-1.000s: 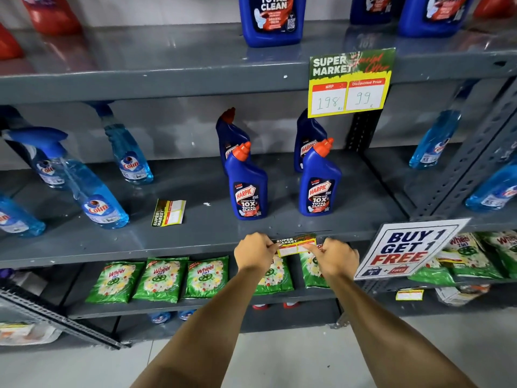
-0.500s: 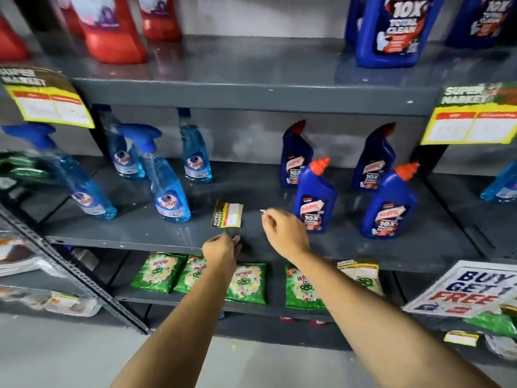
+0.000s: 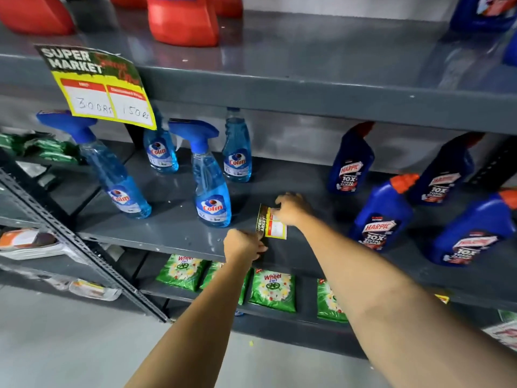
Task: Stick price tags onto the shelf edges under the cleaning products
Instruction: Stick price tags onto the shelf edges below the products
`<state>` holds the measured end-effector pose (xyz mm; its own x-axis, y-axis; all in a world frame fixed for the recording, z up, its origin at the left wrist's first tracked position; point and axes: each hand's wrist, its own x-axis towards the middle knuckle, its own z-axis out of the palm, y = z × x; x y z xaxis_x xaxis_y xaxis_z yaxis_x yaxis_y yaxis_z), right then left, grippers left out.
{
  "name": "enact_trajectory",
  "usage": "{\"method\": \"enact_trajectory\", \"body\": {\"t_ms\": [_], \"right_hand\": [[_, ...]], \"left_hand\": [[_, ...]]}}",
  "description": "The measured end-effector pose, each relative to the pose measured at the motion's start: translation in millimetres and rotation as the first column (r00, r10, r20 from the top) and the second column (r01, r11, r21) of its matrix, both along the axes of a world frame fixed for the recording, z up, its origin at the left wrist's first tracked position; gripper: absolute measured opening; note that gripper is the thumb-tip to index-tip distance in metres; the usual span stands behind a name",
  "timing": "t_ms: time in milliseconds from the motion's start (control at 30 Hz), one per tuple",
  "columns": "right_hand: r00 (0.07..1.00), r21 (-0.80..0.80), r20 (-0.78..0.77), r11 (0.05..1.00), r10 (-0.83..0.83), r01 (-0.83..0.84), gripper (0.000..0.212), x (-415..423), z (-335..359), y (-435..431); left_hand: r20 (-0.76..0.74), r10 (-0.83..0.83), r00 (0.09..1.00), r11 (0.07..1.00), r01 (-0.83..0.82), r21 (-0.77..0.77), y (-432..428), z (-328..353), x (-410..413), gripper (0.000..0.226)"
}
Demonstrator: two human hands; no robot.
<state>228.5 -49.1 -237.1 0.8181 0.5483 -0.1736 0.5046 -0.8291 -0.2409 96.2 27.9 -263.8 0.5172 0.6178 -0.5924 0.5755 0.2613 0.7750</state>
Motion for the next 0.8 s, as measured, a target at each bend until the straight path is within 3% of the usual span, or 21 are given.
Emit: {"method": "enact_trajectory", "body": {"t_ms": [67,133,333,533,633,733,800], "right_hand": [[0.998,-0.012,-0.025,0.998,-0.059,0.058,0.035,0.7,-0.6,2.5],[0.994,0.024,-0.083,0.997,-0.075,0.077,0.029,3.2,0.5,4.3],[0.967,0.19,-0.248,0.976,-0.058,0.108,0.019,2.7,4.2,-10.7],[0.906,0.441,-0.418,0.858,-0.064,0.264,0.021,-13.4,19.6,-40.8],[0.888,0.515,-0.46,0.808,-0.021,0.286,0.019,-47.9,28.2,-49.3],[0.858,0.613,-0.507,0.736,0.085,0.289,0.012,-102.7,18.6,-49.2],[0.845,0.614,-0.517,0.747,0.139,0.253,0.02,-135.3,3.8,-42.4]], "left_hand": [[-0.07,-0.113,0.991,0.963,0.126,0.24,-4.2,-1.2,2.7,0.012],[-0.084,-0.155,0.984,0.928,0.174,0.33,-6.3,-2.5,2.7,0.013],[0.076,-0.098,0.992,0.967,0.077,0.245,-3.0,-7.4,-1.7,0.018],[0.299,-0.001,0.954,0.982,-0.055,0.179,-6.8,0.1,-10.6,0.024],[0.391,-0.041,0.92,0.99,-0.016,0.141,-4.1,7.9,-30.9,0.019],[0.433,-0.215,0.875,0.952,0.09,0.292,11.3,7.8,-69.4,0.026],[0.353,-0.309,0.883,0.89,0.138,0.435,30.5,2.3,-99.1,0.028]]}}
